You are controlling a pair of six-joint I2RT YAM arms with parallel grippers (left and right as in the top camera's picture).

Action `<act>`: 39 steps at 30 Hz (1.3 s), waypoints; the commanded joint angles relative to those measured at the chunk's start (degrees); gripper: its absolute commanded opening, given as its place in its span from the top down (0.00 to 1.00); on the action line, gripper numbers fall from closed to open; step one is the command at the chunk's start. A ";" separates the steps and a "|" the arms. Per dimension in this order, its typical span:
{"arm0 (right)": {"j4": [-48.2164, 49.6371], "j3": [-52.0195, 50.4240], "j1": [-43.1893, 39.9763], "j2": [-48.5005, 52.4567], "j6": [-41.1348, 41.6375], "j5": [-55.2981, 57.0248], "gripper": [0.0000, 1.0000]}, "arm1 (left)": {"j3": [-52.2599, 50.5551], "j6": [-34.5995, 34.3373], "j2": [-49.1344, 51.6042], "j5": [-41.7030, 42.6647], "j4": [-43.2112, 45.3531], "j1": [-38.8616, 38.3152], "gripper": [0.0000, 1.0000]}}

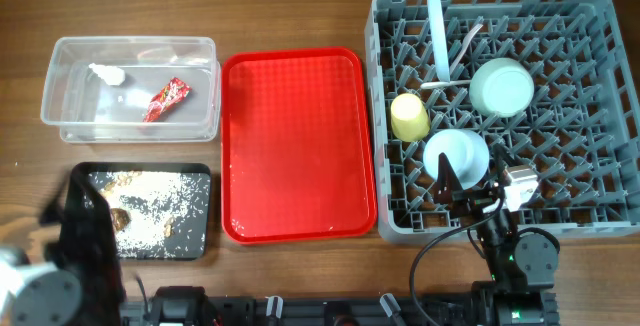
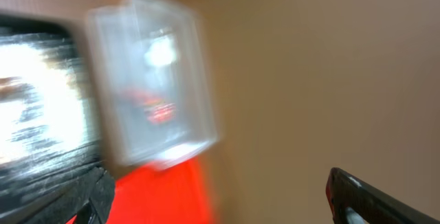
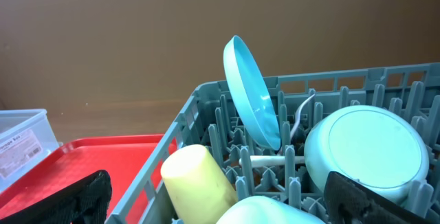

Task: Sort waste into correct bins and load items into the dishwasher rack

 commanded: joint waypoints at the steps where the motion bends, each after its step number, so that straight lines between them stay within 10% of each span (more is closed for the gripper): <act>1: 0.22 -0.07 -0.35 -0.42 0.57 -0.81 0.00 | -2.78 0.39 -2.38 5.99 -12.50 -0.57 0.00; 7: 0.22 -0.07 -0.35 -0.42 0.55 -0.81 0.00 | -17.09 0.15 -10.03 9.77 0.74 0.81 0.00; 17: 0.22 -0.07 -0.35 -0.42 0.55 -0.81 0.00 | -51.56 0.42 -15.98 12.74 72.19 1.73 0.00; 27: 0.22 -0.07 -0.35 -0.42 0.57 -0.81 0.00 | -64.98 8.11 -20.22 14.25 74.69 1.75 0.00; 30: 0.22 -0.07 -0.35 -0.42 0.57 -0.81 0.00 | -64.98 14.67 -21.07 13.81 70.66 1.75 0.00; 39: 0.22 -0.07 -0.35 -0.42 0.55 -0.81 0.00 | -64.98 71.60 -21.86 12.81 66.62 1.73 0.00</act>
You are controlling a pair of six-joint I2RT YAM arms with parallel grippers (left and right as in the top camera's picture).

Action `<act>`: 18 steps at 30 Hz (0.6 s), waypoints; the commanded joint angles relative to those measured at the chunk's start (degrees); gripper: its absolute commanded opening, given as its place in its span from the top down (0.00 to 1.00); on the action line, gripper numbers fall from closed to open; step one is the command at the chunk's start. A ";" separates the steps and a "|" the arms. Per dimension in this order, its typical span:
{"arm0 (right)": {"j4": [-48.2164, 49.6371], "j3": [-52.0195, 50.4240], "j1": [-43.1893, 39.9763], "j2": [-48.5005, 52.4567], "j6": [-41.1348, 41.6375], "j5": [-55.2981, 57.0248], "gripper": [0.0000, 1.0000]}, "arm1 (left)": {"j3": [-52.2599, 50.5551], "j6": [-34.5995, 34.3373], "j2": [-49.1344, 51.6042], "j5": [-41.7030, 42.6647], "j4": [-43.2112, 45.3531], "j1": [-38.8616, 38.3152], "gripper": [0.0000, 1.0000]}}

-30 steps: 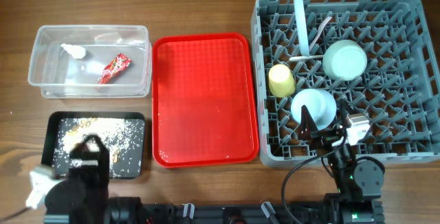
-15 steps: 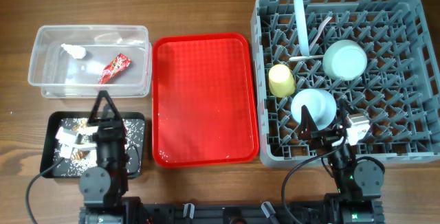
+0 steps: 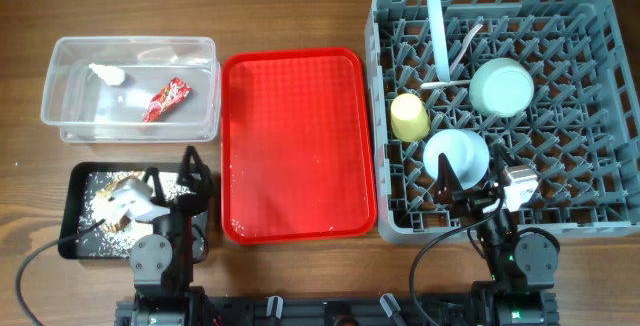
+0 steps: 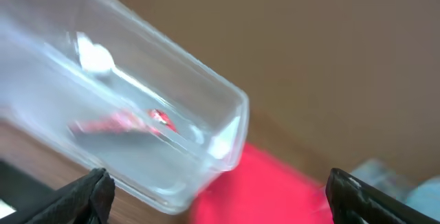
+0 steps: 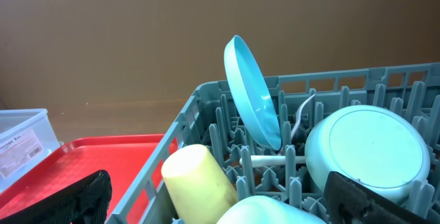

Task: Sort waste into correct bins and load items into the dishwasher rack

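The grey dishwasher rack (image 3: 580,116) holds a yellow cup (image 3: 408,116), a pale green bowl (image 3: 502,86), a light blue cup (image 3: 456,153), an upright blue plate (image 3: 437,34) and a white utensil (image 3: 462,51). A clear bin (image 3: 130,88) holds a red wrapper (image 3: 166,98) and white scrap (image 3: 106,72). A black tray (image 3: 80,181) carries food crumbs. The red tray (image 3: 295,146) is bare. My left gripper (image 3: 168,191) hangs open over the black tray's right part. My right gripper (image 3: 478,188) rests open at the rack's front edge, holding nothing.
Wooden tabletop (image 3: 290,6) surrounds everything. The left wrist view shows the clear bin (image 4: 137,128) and the red tray (image 4: 268,189). In the right wrist view, the yellow cup (image 5: 199,176) and pale green bowl (image 5: 368,148) lie just ahead.
My left arm has moved from the table's bottom left corner to right over the black tray, near its right end. The right arm has not moved.
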 commanded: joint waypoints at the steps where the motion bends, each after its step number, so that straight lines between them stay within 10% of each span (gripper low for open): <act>1: 0.24 -0.07 -0.35 -0.42 0.52 -0.76 0.00 | -0.22 26.25 -0.74 -0.52 -0.24 0.37 0.00; 18: 0.24 -0.07 -0.35 -0.42 0.55 -0.76 0.00 | -0.22 28.50 -2.01 2.01 -0.39 0.39 0.00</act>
